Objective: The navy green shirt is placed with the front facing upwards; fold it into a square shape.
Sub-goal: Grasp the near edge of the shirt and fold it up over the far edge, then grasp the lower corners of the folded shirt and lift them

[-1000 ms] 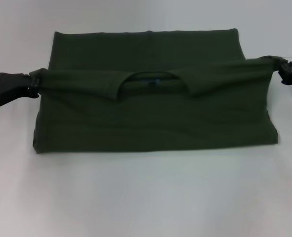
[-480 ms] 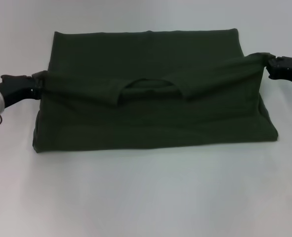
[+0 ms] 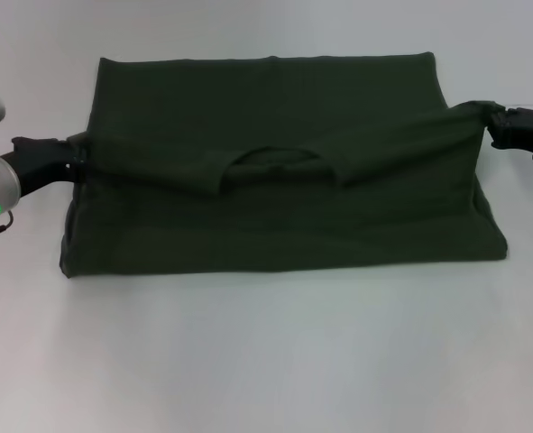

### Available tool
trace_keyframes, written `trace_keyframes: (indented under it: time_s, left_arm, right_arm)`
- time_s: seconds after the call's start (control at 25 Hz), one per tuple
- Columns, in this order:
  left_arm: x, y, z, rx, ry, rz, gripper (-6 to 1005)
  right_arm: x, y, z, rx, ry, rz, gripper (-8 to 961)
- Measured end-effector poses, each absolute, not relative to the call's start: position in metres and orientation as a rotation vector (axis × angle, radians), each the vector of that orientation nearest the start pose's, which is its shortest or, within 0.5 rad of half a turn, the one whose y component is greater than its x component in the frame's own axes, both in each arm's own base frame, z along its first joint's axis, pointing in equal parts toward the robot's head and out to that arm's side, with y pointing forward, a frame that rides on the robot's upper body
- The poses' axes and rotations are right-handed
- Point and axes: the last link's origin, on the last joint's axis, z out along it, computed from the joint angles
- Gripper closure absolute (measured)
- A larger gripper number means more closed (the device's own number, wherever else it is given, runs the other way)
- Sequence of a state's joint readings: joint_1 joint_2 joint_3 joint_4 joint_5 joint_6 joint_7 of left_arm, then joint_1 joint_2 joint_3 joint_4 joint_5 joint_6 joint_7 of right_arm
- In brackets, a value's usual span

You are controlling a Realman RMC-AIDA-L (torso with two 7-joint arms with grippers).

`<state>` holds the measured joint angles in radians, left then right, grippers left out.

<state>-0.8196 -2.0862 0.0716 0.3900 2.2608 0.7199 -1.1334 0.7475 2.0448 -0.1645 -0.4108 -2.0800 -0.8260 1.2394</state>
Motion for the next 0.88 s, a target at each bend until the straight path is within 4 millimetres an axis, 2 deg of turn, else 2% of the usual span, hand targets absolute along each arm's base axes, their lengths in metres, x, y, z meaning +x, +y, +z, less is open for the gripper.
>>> trace_keyframes:
  time_s: [0.24, 0.44, 0.64, 0.76, 0.88]
  left_arm:
    - [-0.304, 0.44, 0.011, -1.959, -0.798, -0.337, 953]
    - [-0.301, 0.441, 0.011, -1.954, -0.799, -0.357, 781]
    - [-0.299, 0.445, 0.017, -1.911, -0.812, -0.406, 562]
    - [-0.3, 0.446, 0.024, -1.854, -0.841, -0.462, 430]
    - [-0.302, 0.445, 0.026, -1.826, -0.86, -0.488, 301]
  right_arm:
    - [0.319, 0.435, 0.039, -1.866, 0.908, 0.48, 918]
    - [0.321, 0.434, 0.039, -1.855, 0.917, 0.475, 748]
    - [0.321, 0.432, 0.039, -1.843, 0.922, 0.491, 500]
    - [0.324, 0.429, 0.038, -1.839, 0.938, 0.498, 255]
    - [0.326, 0.422, 0.036, -1.856, 0.945, 0.52, 249]
